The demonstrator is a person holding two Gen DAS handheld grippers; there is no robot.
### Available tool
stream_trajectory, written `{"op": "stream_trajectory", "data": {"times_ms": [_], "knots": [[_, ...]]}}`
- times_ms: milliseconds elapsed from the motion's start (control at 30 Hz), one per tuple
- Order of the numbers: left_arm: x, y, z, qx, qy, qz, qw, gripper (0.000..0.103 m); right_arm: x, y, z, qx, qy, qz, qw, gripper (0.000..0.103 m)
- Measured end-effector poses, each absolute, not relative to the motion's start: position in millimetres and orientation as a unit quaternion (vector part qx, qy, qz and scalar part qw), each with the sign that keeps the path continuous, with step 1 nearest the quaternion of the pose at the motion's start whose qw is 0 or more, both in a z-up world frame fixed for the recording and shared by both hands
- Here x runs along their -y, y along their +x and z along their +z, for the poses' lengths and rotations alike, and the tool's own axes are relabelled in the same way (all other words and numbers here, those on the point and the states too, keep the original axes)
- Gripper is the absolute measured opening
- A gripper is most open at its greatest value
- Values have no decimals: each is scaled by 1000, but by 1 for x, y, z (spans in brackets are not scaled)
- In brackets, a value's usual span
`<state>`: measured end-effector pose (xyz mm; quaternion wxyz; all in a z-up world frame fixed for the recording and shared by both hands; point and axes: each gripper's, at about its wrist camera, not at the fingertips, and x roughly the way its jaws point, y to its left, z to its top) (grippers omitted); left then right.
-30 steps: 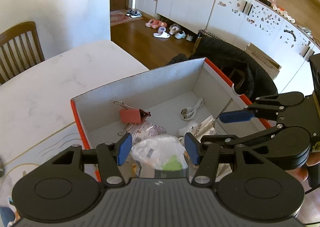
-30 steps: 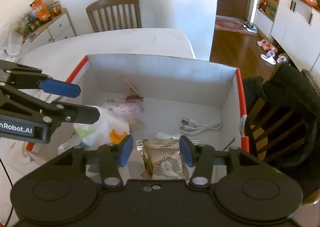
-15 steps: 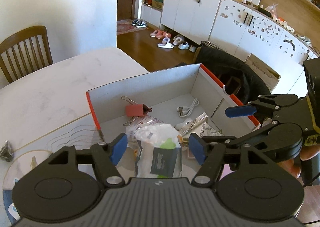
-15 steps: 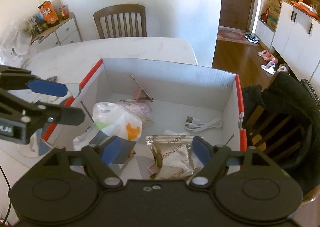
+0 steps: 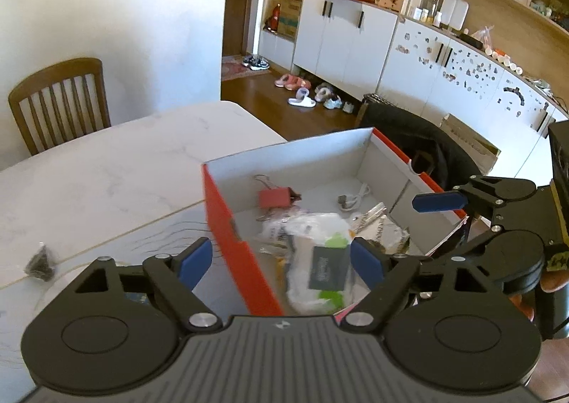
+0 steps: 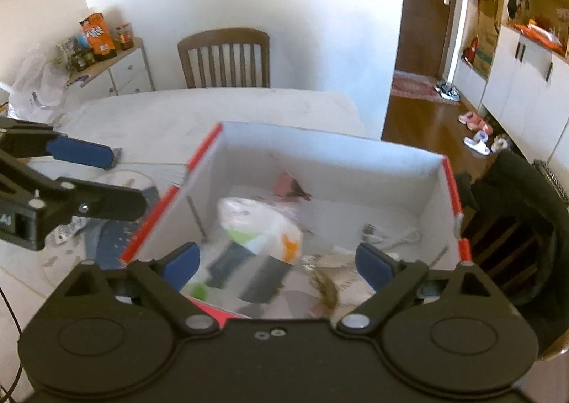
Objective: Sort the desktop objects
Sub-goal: 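Withdraw both tools from the box back over the table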
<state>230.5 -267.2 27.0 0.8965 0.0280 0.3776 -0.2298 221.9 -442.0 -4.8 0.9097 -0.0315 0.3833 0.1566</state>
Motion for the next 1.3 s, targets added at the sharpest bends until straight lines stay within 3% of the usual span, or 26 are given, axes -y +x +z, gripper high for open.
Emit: {"op": "stream_trajectory", "data": {"times_ms": [67,200,767,1300], "knots": [[253,228,30,-372,28,-229,899,87,429,218,-2,-379,-30,160,911,98],[222,224,34,-362,23,-220,906,101,399,211,2,-367,-29,166,915,99],[78,233,18,-361,5,-170,917,101,275,207,-18,-390,-28,158,907,100],[2,264,-13,-368,2,-148,918,101,187,219,-45,-410,-34,171,895,100]]}}
